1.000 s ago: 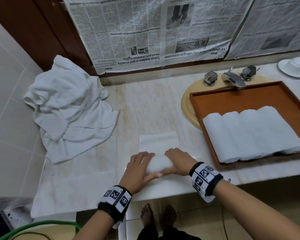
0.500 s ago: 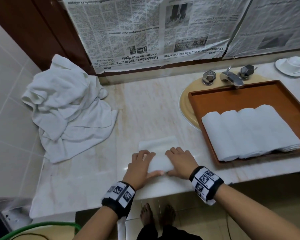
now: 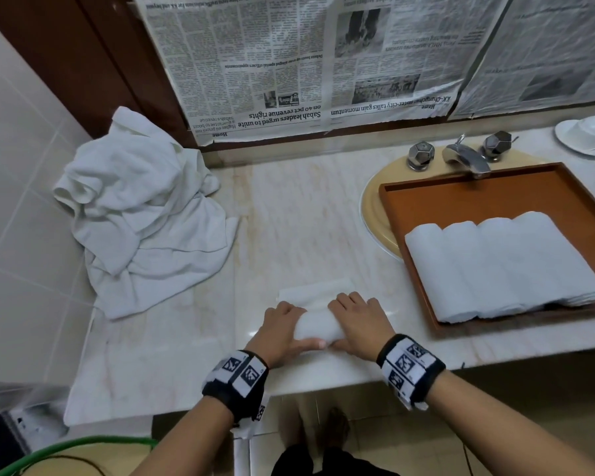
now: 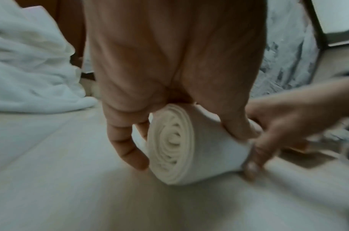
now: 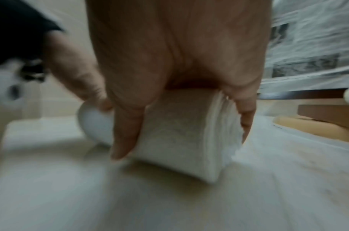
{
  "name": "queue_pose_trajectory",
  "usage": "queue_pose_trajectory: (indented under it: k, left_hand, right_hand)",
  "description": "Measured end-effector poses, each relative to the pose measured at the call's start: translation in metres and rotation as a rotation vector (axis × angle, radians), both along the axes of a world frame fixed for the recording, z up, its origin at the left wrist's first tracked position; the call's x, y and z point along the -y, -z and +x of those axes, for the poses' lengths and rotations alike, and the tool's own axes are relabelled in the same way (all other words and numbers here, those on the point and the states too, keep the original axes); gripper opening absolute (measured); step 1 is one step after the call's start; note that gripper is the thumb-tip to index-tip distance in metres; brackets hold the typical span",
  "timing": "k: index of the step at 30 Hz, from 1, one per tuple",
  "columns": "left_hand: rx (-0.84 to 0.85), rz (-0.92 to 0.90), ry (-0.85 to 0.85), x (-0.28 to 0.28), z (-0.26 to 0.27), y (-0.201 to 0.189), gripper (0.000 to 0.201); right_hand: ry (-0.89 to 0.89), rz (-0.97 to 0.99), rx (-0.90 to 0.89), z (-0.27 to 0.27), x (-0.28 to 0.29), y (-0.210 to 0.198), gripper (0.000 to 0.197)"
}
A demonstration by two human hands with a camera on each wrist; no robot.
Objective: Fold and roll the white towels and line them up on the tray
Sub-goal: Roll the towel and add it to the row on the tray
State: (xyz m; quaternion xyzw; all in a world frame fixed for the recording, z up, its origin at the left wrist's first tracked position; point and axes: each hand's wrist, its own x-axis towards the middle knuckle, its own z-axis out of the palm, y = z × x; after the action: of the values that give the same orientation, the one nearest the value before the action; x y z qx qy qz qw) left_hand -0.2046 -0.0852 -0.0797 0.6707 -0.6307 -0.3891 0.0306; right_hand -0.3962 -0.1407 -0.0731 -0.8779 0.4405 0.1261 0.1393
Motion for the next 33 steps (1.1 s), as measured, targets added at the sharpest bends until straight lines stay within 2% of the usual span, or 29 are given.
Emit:
queue_pose_trajectory:
  k: [3,5,7,9,13,16,20,25,26,28,30,33]
  left_hand:
    - [0.065,-0.206,-0.016,-0.018,-0.012,0.004,0.085]
    - [0.036,-0.219,-0.041,-0.023,-0.012,0.008,0.085]
    - [-0.012,-0.137,-0.058,-0.019,-0.006,0.007,0.082]
    - [-0.041,-0.057,-0.045,-0.009,0.001,0.003,0.08]
    - [-0.027,0.022,-0.011,0.004,0.007,0.001,0.081]
    - [0.0,-0.043,-0.035,-0.001,0.002,0.003,0.081]
    - [0.093,-0.314,-0.015,-0.018,-0.007,0.008,0.081]
    - [-0.013,-0.155,-0.051,-0.003,0.009,0.005,0.091]
    - [-0.046,-0.116,-0.046,0.005,0.014,0.0,0.087]
    - [-0.104,-0.037,-0.053,0.022,0.023,-0.002,0.066]
    - [-0.102,0.006,-0.065,0.035,0.029,0.003,0.05]
    - [-0.083,0.017,-0.093,0.042,0.034,0.011,0.066]
  right_hand:
    - [0.051,0.241,-0.006,0.004,0.022,-0.008,0.069]
    - [0.078,0.339,-0.003,0.004,0.026,-0.01,0.073]
    - [0.054,0.253,-0.013,0.002,0.016,-0.012,0.073]
    - [0.014,0.033,0.009,-0.002,-0.003,-0.006,0.073]
    - [0.018,-0.161,0.036,-0.003,-0.024,0.012,0.088]
    - [-0.033,-0.11,0.006,0.004,-0.003,0.005,0.075]
    - [-0.069,0.06,-0.001,0.011,0.027,-0.009,0.074]
    - [0.028,0.24,0.076,0.007,0.035,-0.014,0.083]
    - [0.041,0.228,0.102,0.005,0.034,-0.014,0.086]
    - [0.034,0.135,0.113,0.001,0.03,-0.01,0.092]
    - [0.038,0.039,0.094,-0.003,0.027,-0.005,0.095]
    - [0.07,0.012,0.091,-0.005,0.025,0.003,0.097]
